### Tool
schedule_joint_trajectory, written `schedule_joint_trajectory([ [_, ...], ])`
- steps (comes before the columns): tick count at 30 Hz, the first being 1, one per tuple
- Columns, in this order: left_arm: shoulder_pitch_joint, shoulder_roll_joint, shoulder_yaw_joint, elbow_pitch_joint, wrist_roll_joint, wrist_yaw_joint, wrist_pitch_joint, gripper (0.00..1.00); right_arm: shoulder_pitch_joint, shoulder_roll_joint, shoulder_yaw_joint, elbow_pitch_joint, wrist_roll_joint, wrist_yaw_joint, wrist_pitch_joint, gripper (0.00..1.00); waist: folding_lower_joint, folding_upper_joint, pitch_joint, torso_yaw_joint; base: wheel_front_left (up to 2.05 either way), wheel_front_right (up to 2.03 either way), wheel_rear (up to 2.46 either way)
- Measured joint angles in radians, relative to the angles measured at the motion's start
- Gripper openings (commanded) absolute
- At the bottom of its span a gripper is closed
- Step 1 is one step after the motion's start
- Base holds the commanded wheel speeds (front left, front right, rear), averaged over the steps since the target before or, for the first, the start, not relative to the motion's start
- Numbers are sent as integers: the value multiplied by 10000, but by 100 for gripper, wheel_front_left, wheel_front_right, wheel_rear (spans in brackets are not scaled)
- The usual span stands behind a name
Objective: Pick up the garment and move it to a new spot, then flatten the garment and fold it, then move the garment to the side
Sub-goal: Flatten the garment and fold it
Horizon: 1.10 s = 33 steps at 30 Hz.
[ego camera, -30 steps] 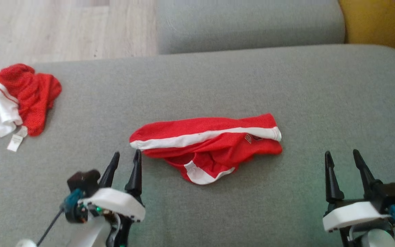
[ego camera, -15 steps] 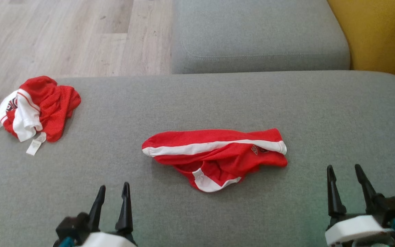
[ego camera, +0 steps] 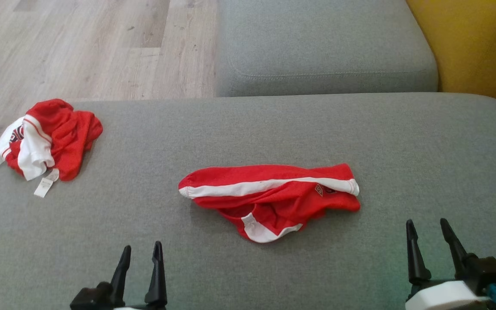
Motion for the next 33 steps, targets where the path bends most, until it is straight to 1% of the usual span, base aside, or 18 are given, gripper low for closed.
schedule_joint_trajectory([
  [13,-6,-111,180,4,173,-21,0,100,-14,0,17,88,0,0,0,100,0,0,101,73,0,0,0],
  [19,-187,-178,-94,79,337,-105,2,100,-32,0,88,88,-2,0,0,100,1,0,225,34,0,0,0],
  [24,-793,-249,-311,159,479,-201,33,100,-49,0,128,86,-6,0,0,100,1,0,367,-50,0,0,0],
  [28,-1380,-261,-836,303,890,-408,261,100,-104,0,140,82,-23,0,0,100,1,0,545,-111,0,0,0],
  [33,-2815,-378,-1724,1032,1498,-941,790,100,-377,0,221,75,-111,0,0,100,1,0,848,-180,0,0,0],
])
